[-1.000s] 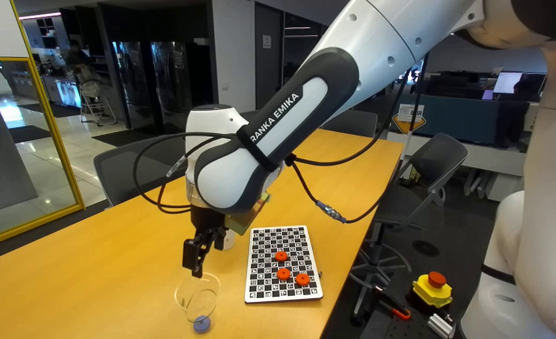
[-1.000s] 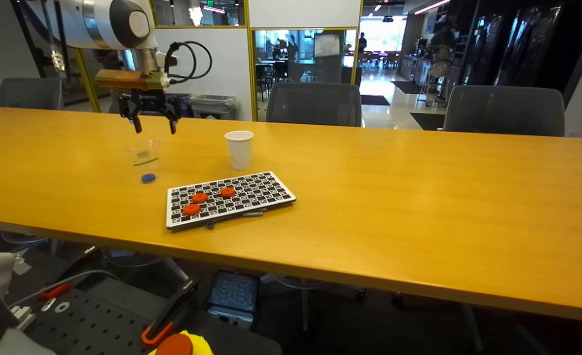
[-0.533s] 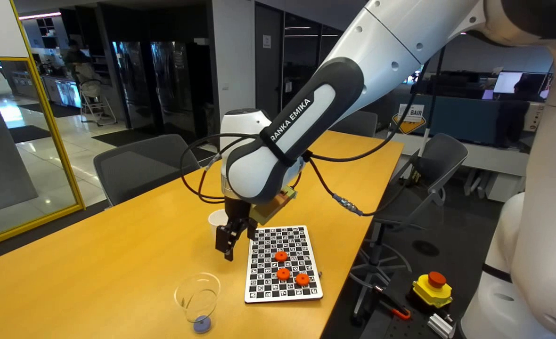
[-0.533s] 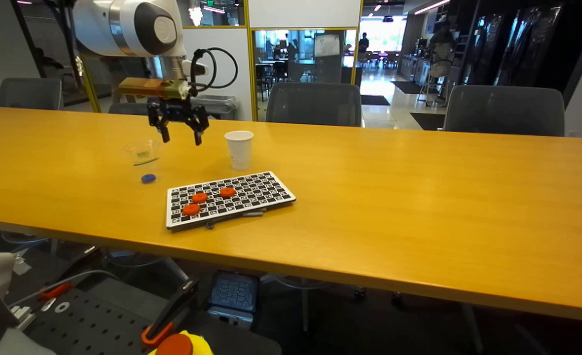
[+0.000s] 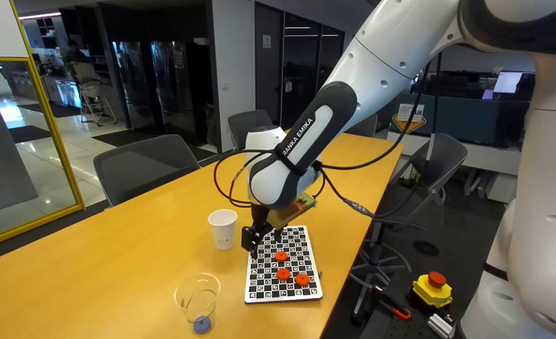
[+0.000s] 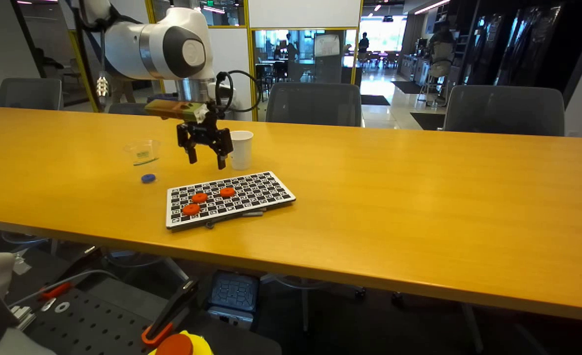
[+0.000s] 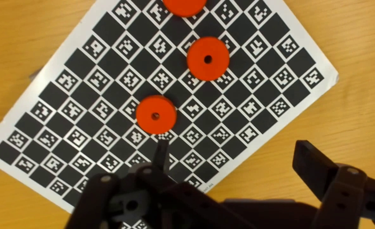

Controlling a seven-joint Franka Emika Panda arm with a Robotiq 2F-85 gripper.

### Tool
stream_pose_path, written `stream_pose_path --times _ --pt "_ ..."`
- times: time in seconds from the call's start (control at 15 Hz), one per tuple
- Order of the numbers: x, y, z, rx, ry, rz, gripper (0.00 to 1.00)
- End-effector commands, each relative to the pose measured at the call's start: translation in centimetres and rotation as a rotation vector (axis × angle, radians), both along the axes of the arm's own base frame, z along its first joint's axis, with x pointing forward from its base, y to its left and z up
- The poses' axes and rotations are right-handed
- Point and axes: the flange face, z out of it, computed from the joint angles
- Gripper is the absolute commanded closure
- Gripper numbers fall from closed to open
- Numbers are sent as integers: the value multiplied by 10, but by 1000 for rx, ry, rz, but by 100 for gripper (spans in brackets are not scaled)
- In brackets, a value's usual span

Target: Put the orange objects in the white cup and the other objects inside the transparent cup.

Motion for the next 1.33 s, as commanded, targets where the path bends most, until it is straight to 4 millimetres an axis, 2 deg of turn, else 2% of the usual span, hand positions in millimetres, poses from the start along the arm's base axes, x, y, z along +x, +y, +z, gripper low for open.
stream_pose_path --times 0.0,0.47,0.8,1.27 --pt "0 -15 -16 -11 -7 -83 0" --pt "-4 -38 -42 -19 15 -183 0" --pt "-9 -47 -46 -22 -5 -227 0" --pt "-16 -51 -52 -17 -16 -250 0"
